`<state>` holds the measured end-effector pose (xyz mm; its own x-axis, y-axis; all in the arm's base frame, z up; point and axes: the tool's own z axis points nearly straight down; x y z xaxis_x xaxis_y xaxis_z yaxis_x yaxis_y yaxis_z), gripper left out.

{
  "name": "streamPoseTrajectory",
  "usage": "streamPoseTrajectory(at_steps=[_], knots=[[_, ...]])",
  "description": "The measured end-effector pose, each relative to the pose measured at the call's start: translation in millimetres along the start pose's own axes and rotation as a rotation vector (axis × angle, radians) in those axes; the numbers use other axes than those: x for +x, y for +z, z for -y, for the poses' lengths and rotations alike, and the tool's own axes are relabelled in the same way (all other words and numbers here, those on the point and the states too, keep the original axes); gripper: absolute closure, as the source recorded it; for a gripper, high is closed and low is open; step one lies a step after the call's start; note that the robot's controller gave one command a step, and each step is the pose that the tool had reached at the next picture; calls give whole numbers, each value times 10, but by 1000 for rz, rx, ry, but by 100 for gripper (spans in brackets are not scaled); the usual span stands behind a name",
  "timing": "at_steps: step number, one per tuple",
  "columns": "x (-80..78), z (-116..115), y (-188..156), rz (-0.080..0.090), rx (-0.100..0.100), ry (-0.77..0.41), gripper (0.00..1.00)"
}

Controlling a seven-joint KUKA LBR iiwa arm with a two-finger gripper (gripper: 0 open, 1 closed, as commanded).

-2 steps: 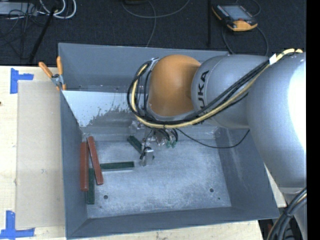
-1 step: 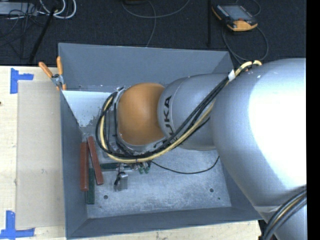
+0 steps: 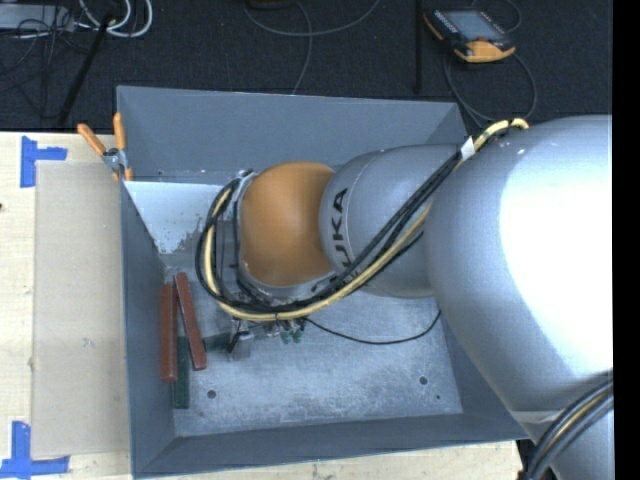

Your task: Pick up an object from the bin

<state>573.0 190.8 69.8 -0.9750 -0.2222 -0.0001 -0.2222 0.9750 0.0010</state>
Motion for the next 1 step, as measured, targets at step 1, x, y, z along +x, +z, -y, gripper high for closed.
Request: streamPoseTrajectory(at_steps=[1], knots=[[54, 99, -1315, 8, 1, -54, 100]])
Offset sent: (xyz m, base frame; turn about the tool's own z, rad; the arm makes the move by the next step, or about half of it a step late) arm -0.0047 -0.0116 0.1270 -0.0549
